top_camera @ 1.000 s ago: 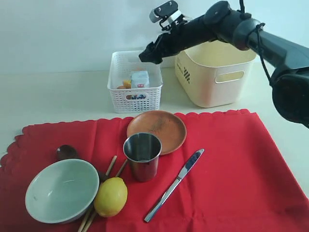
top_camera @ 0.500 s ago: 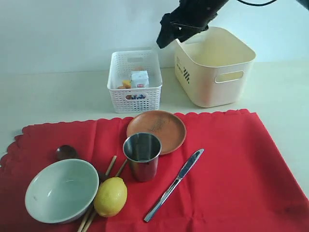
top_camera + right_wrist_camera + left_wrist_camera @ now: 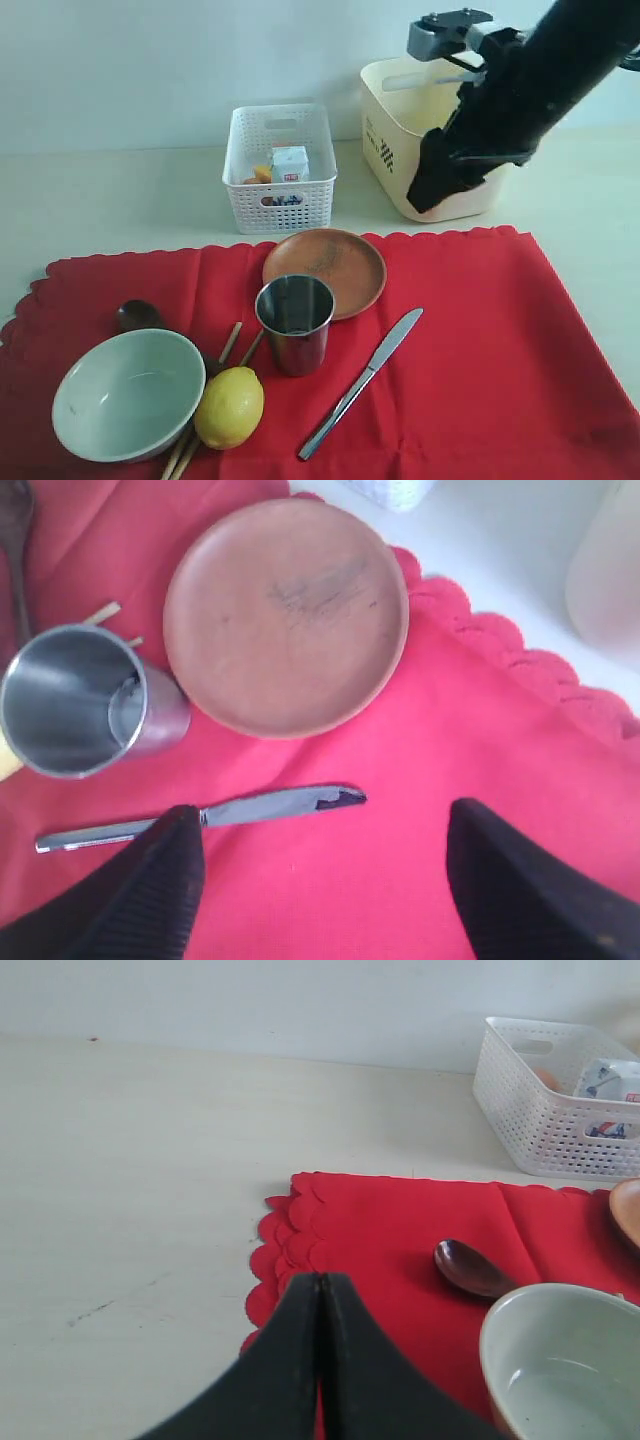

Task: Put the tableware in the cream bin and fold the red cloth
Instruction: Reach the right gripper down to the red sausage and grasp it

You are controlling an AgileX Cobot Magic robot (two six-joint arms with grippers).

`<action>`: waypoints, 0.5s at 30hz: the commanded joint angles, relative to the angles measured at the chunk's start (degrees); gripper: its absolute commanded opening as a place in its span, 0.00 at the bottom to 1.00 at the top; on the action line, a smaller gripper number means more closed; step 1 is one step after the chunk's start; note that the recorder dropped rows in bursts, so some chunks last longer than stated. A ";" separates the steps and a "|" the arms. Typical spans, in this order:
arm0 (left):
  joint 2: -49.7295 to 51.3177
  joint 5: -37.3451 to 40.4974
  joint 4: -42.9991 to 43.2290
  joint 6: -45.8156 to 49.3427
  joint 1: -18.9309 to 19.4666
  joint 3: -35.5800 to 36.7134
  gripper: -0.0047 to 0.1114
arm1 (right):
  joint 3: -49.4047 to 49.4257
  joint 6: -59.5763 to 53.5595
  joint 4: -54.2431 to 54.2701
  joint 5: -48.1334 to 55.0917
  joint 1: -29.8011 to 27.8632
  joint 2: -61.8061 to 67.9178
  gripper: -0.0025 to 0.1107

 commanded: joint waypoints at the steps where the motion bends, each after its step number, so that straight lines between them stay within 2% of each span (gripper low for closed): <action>1: -0.33 -0.45 0.00 -0.11 -0.30 -0.01 0.05 | 11.77 -2.45 -0.10 -5.52 -0.20 -9.63 0.59; 5: -0.33 -0.45 0.00 -0.11 -0.30 -0.01 0.05 | 21.56 -4.98 -0.10 -8.74 -0.20 -18.77 0.59; 8: -0.33 -0.45 0.00 -0.11 -0.30 -0.01 0.05 | 24.24 -5.51 -0.37 -11.28 0.51 -21.18 0.59; 15: -0.33 -0.45 0.00 -0.11 -0.30 -0.01 0.05 | 28.67 -10.43 -5.71 -15.01 11.96 -22.72 0.59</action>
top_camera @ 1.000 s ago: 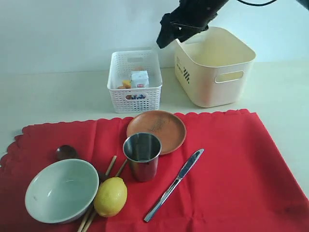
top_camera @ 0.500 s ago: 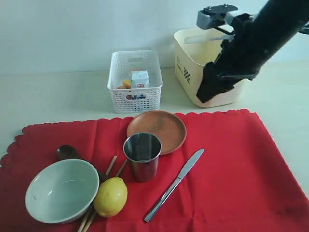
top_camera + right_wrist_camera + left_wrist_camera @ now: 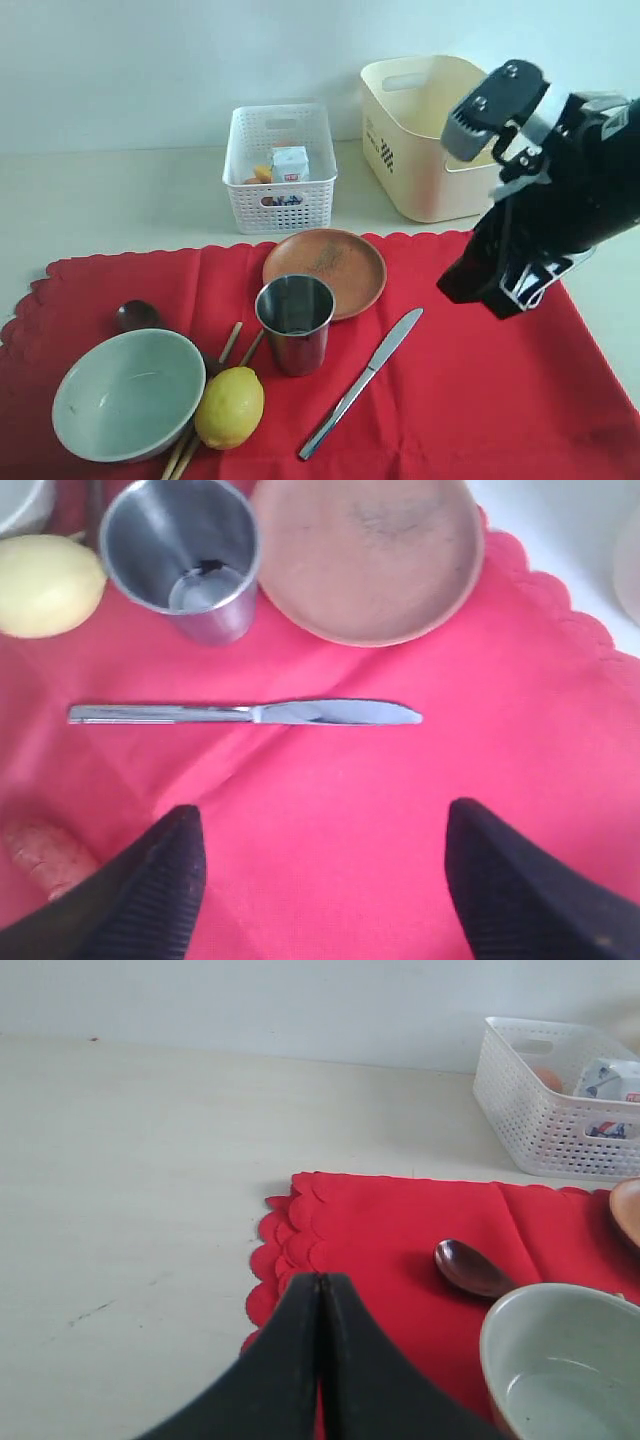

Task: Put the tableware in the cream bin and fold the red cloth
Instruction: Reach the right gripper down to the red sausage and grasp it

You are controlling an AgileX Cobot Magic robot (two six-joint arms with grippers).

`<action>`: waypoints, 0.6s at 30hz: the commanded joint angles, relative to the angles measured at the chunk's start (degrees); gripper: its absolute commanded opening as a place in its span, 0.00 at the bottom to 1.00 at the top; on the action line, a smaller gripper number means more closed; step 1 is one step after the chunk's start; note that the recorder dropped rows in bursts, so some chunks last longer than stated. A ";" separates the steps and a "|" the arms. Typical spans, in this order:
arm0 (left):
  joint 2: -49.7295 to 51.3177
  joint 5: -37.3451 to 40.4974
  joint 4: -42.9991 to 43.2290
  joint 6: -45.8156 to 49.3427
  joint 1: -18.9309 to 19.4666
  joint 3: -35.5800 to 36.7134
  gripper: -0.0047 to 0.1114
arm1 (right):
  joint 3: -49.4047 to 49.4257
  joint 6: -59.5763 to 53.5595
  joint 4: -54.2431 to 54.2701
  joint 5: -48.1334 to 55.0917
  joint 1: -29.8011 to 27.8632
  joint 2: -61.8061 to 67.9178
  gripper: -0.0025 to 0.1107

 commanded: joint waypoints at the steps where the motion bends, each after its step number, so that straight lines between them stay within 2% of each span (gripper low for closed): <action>1: -0.33 -0.45 0.00 -0.11 -0.30 -0.01 0.05 | 2.69 -1.82 -4.95 -2.53 6.66 -0.46 0.59; 8: -0.33 -0.45 0.00 -0.24 -0.29 -0.01 0.05 | 6.25 -6.88 -7.42 -4.41 12.62 -0.46 0.59; 18: -0.33 -0.45 0.00 -0.24 -0.29 -0.01 0.05 | 11.48 -17.27 -6.31 -4.91 17.62 -0.02 0.59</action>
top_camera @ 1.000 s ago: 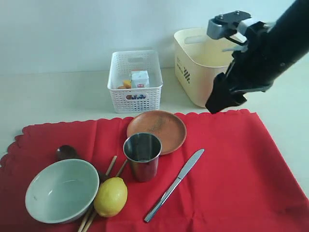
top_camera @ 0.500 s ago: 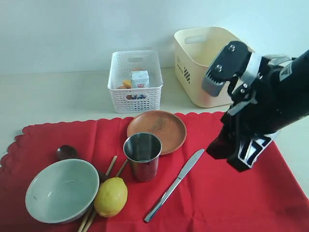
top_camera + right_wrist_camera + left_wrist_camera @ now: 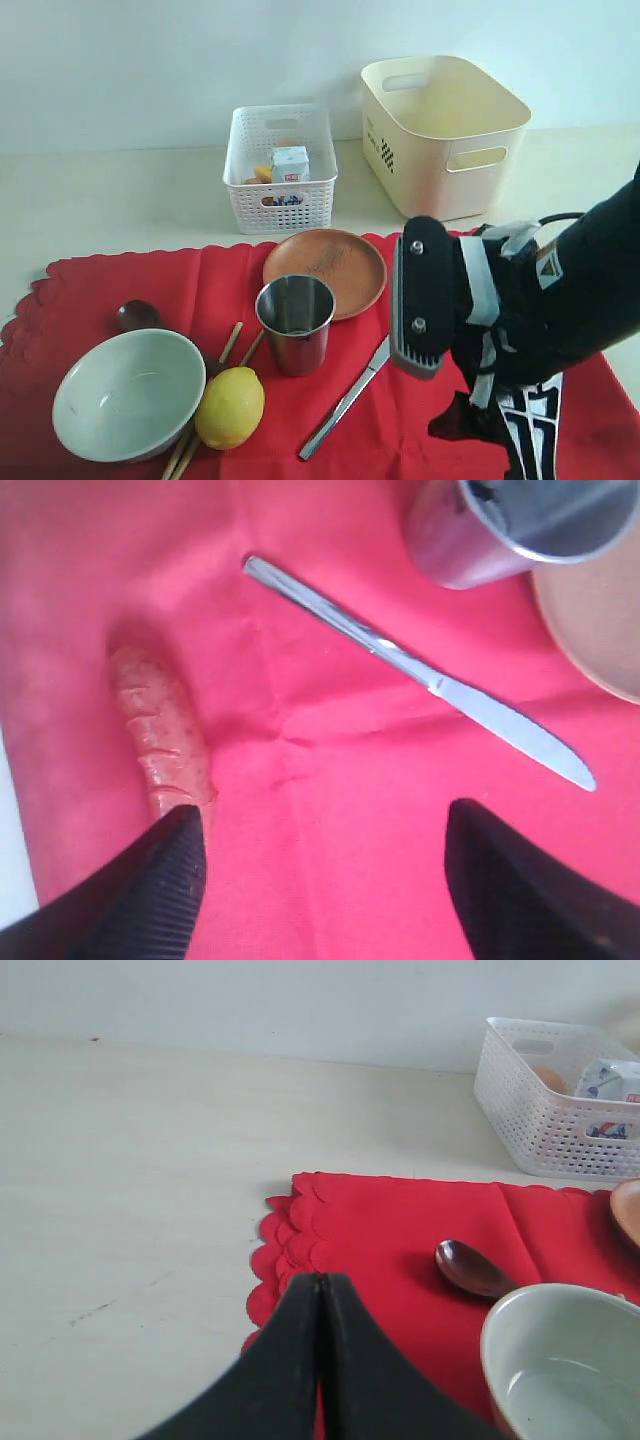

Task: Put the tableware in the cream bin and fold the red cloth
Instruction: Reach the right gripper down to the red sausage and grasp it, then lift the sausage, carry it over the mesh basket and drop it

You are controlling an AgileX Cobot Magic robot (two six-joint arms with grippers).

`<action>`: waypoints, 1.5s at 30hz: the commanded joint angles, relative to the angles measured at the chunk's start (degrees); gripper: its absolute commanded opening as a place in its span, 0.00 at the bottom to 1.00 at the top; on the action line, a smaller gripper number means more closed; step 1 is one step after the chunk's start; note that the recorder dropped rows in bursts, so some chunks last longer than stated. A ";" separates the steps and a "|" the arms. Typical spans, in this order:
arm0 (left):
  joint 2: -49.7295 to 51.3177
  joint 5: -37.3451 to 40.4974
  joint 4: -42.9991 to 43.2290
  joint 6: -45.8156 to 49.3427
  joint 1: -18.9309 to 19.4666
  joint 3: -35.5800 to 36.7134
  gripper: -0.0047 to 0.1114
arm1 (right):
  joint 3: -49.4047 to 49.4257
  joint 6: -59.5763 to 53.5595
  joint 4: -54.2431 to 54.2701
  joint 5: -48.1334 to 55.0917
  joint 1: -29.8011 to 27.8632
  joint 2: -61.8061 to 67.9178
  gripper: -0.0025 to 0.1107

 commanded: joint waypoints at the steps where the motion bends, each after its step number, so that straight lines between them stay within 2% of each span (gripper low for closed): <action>1: -0.33 -0.45 0.00 -0.24 -0.29 -0.01 0.05 | 2.10 -4.66 1.95 -0.94 1.69 0.58 0.59; 5: -0.33 -0.45 0.00 -0.24 -0.29 -0.01 0.05 | 2.13 -6.46 6.10 -0.56 2.10 4.16 0.58; 15: -0.33 -0.45 0.00 -0.24 -0.29 -0.01 0.05 | 2.02 -6.46 7.39 -0.22 2.10 13.82 0.57; 28: -0.33 -0.45 0.00 -0.24 -0.29 -0.01 0.05 | 2.02 -10.91 12.25 -0.22 2.10 19.39 0.57; 35: -0.33 -0.45 0.00 -0.24 -0.29 -0.01 0.05 | 2.02 -10.91 12.25 -0.44 2.10 21.30 0.45; 42: -0.33 -0.45 0.00 -0.24 -0.29 -0.01 0.05 | 2.02 -11.26 12.12 -0.44 2.10 23.91 0.45; 45: -0.33 -0.45 0.00 -0.24 -0.29 -0.01 0.05 | 2.02 -11.31 11.88 -0.54 2.10 24.06 0.40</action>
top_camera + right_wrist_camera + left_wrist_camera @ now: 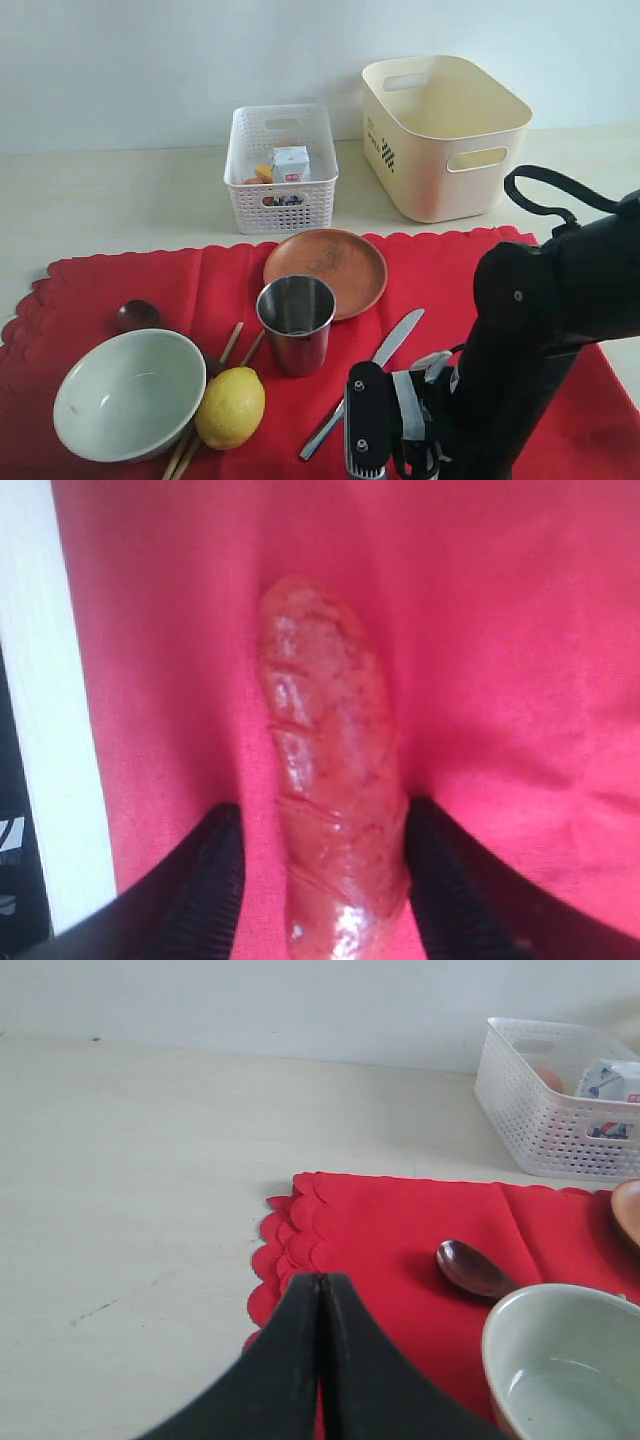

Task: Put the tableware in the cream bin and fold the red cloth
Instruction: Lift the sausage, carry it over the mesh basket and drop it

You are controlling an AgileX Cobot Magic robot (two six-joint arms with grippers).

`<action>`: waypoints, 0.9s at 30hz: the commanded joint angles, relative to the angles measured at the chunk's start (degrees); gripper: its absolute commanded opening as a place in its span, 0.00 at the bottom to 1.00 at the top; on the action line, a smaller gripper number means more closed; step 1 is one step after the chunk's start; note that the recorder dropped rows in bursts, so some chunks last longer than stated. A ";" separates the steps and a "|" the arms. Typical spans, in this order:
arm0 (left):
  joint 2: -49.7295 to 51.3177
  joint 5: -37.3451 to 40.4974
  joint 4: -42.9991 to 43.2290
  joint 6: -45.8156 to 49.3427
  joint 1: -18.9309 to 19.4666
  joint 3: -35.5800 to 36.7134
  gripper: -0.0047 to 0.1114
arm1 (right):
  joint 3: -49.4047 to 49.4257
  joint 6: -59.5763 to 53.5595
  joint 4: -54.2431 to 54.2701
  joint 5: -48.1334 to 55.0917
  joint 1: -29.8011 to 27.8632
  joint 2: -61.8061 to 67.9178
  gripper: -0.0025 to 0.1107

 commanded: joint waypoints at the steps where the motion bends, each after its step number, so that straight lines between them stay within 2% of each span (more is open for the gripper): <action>1: -0.33 -0.45 0.00 -0.24 -0.29 -0.01 0.05 | 0.23 -0.58 -0.34 -0.30 0.20 0.79 0.36; 6: -0.33 -0.45 0.00 -0.24 -0.29 -0.01 0.05 | -0.71 -0.41 -2.55 1.26 0.20 0.79 0.10; 8: -0.33 -0.45 0.00 -0.24 -0.29 -0.01 0.05 | -2.44 0.22 -2.55 3.75 0.20 0.65 0.02; 14: -0.33 -0.45 0.00 -0.24 -0.29 -0.01 0.05 | -9.94 9.35 -4.10 9.50 0.20 -3.24 0.02; 17: -0.33 -0.45 0.00 -0.24 -0.29 -0.01 0.05 | -11.17 14.98 -9.98 9.11 0.20 -7.37 0.02; 21: -0.33 -0.45 0.00 -0.24 -0.29 -0.01 0.05 | -11.27 24.48 -19.54 2.36 -0.16 -13.16 0.02; 27: -0.33 -0.45 0.00 -0.24 -0.29 -0.01 0.05 | -12.22 35.02 -21.28 -15.12 -6.25 -16.97 0.02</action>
